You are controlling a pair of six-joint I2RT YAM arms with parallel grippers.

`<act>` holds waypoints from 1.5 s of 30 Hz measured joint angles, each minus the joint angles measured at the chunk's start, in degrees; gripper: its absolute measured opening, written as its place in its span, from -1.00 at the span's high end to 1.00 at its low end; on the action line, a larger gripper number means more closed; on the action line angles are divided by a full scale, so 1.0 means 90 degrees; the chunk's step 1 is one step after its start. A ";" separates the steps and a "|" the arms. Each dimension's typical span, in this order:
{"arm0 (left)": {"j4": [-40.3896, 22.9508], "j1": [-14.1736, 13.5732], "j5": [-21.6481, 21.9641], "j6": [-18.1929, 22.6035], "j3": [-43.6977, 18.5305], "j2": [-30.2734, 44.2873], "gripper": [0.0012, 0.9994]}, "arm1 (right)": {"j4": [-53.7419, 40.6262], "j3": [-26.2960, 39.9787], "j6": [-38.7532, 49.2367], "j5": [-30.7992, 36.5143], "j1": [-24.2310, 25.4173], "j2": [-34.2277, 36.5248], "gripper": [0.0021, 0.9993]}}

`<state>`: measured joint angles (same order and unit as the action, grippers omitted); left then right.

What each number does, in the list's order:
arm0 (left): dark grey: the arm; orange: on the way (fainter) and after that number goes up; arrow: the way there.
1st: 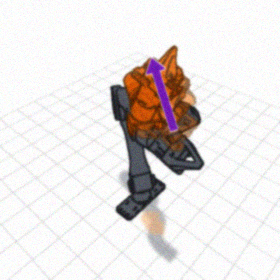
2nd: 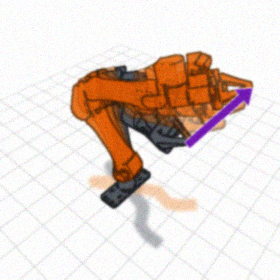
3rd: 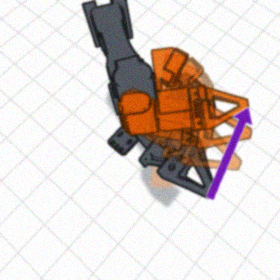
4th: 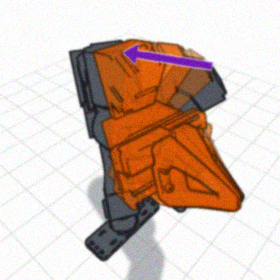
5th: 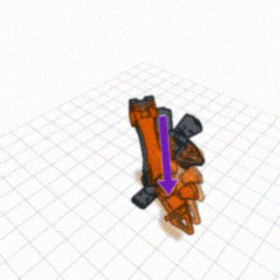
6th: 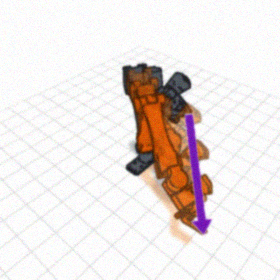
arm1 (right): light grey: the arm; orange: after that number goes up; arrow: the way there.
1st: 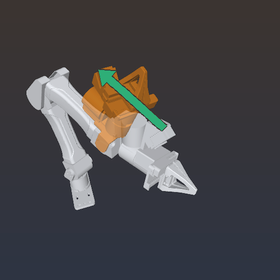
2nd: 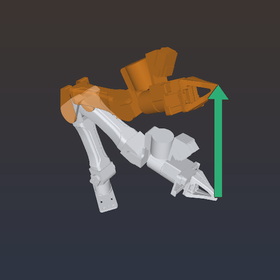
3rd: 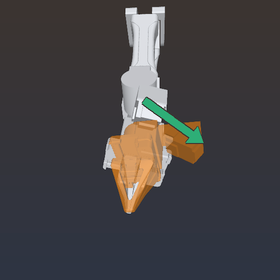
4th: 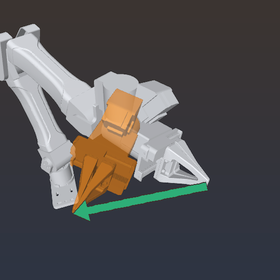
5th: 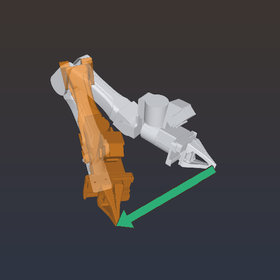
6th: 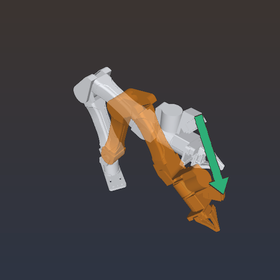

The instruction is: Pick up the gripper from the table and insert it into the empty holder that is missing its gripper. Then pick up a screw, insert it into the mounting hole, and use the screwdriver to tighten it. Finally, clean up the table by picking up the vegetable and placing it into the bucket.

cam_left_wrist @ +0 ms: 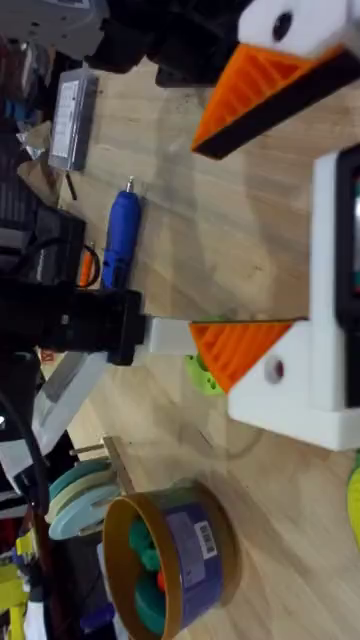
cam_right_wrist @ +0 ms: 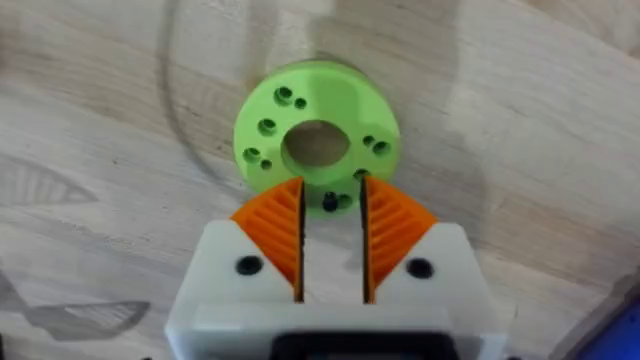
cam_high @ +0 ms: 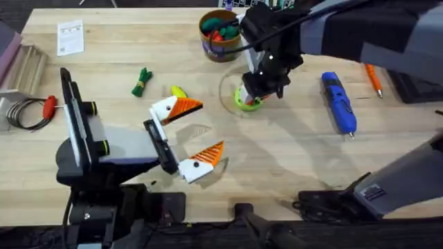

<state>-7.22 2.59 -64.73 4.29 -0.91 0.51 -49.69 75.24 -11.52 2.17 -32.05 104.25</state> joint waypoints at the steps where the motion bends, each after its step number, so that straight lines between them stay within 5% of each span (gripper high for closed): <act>1: 0.0000 0.0000 0.0000 0.0000 0.0000 0.0000 -0.97 | 0.0000 0.0000 0.0001 0.0000 0.0000 0.0000 0.41; 11: 0.0000 0.0000 0.0000 0.0000 0.0000 0.0000 -0.97 | 0.0002 0.0000 0.0001 0.0002 -0.0010 0.0000 0.98; 28: 0.0000 0.0000 0.0000 0.0000 0.0000 0.0000 -0.97 | -0.0394 0.0136 0.0001 0.0016 -0.0010 -0.0021 0.99; 45: 0.0000 0.0000 -0.0002 -0.0002 0.0000 0.0000 -0.97 | -0.2902 0.3588 0.0623 0.0022 -0.0193 -0.1035 0.99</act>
<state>-7.22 2.59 -64.75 4.28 -0.91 0.51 -75.81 107.54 -5.91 2.37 -33.79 94.94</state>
